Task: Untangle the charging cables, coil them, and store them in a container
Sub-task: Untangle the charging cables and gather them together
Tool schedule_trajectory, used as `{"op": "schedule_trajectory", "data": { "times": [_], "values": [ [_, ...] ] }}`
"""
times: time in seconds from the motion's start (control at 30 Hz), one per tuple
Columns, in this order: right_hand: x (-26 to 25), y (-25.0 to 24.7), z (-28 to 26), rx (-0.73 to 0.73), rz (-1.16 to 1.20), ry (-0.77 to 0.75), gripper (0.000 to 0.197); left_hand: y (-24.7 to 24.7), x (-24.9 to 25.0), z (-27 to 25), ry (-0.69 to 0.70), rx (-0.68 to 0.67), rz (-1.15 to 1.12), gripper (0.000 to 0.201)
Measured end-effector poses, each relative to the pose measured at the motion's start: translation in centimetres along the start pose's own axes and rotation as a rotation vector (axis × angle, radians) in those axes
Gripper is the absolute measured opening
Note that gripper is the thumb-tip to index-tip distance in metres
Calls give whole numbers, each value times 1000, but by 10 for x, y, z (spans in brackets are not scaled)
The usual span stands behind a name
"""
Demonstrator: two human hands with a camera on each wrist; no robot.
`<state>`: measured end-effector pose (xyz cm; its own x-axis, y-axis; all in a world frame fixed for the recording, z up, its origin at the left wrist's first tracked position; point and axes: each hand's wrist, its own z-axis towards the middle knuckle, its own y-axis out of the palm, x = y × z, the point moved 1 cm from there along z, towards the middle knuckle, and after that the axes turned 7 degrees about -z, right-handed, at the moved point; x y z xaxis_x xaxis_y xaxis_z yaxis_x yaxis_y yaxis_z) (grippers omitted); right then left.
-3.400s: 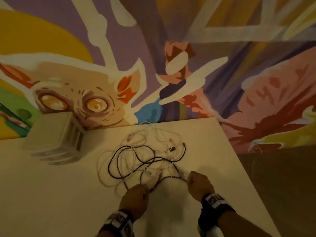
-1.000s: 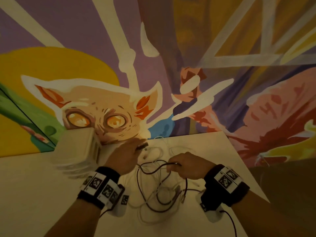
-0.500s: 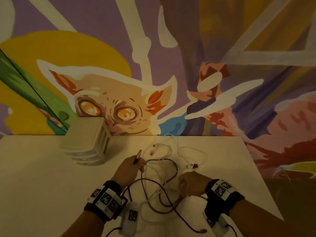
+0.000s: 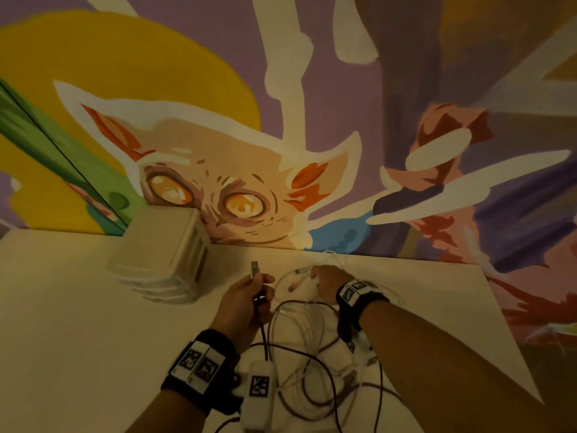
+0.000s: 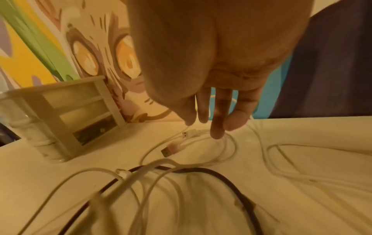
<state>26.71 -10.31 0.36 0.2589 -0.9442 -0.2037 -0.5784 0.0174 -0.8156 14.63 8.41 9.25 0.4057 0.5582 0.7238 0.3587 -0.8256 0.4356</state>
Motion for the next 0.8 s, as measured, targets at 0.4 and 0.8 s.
{"op": "schedule_trajectory", "data": {
  "times": [0.4,0.8],
  "values": [
    [2,32,6,94,213,119,21,-25,-7,2,-101,58,43,42],
    [-75,-1,-143,487,414,-124,30,18,-21,-21,-70,7,-208,43]
  ]
}}
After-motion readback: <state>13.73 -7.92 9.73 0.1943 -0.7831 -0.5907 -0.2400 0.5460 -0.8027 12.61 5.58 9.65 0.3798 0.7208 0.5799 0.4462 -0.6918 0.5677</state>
